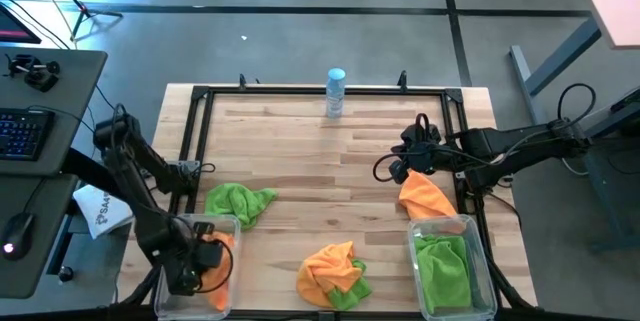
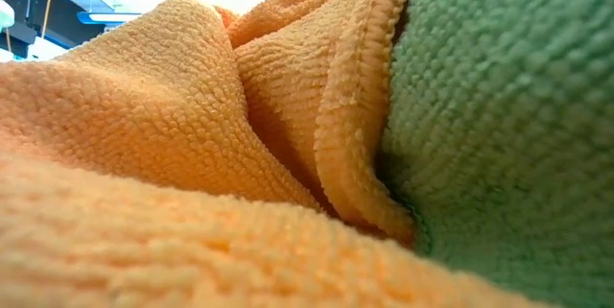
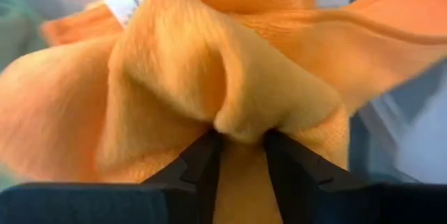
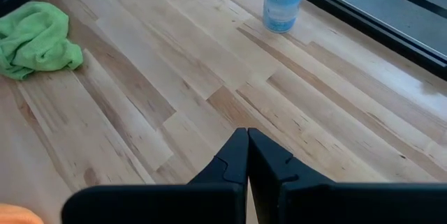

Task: Sort microfiber towel by color & place in baskets
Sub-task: Put the orange microfiber cloth into the left transparent bin, then put the green microfiber cloth into the right transparent bin

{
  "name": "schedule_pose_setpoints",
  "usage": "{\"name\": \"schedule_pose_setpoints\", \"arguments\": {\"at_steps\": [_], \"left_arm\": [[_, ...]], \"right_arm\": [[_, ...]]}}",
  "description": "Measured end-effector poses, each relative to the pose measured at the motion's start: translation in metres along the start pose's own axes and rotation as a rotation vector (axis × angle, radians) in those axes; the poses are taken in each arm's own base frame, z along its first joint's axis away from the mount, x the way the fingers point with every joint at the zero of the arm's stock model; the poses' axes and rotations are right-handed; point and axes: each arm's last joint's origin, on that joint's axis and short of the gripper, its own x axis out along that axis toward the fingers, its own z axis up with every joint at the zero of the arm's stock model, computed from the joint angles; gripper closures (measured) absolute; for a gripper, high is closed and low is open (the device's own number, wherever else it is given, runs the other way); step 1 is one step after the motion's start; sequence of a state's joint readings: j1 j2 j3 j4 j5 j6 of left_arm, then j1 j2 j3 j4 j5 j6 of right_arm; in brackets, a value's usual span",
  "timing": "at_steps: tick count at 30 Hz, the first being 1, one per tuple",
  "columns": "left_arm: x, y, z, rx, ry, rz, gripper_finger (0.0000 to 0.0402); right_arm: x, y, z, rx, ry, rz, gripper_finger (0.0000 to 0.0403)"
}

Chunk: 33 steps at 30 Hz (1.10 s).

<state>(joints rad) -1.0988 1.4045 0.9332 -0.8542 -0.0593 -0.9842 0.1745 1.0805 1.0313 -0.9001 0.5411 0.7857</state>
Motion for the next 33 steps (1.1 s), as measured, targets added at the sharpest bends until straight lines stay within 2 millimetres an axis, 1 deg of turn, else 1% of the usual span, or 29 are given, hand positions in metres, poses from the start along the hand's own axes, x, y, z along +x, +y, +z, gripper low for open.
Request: {"name": "schedule_pose_setpoints", "arguments": {"at_steps": [8, 14, 22, 29, 33], "left_arm": [[-0.057, -0.002, 0.006, 0.000, -0.006, -0.005, 0.0295], [-0.086, 0.003, 0.010, -0.023, -0.048, -0.048, 0.0295], [-0.107, 0.024, 0.024, -0.113, -0.248, 0.024, 0.0296], [-0.120, 0.051, 0.038, -0.235, -0.347, 0.057, 0.0300], [-0.128, 0.066, 0.043, -0.251, -0.386, 0.073, 0.0314]], "right_arm": [[0.000, 0.000, 0.000, 0.000, 0.000, 0.001, 0.0402], [0.000, 0.000, 0.000, 0.004, -0.002, 0.003, 0.0403], [0.000, 0.003, 0.003, 0.026, -0.029, 0.031, 0.0402], [0.001, 0.004, 0.003, 0.025, -0.029, 0.031, 0.0402], [0.004, 0.006, 0.003, 0.019, -0.021, 0.022, 0.0402]]}}
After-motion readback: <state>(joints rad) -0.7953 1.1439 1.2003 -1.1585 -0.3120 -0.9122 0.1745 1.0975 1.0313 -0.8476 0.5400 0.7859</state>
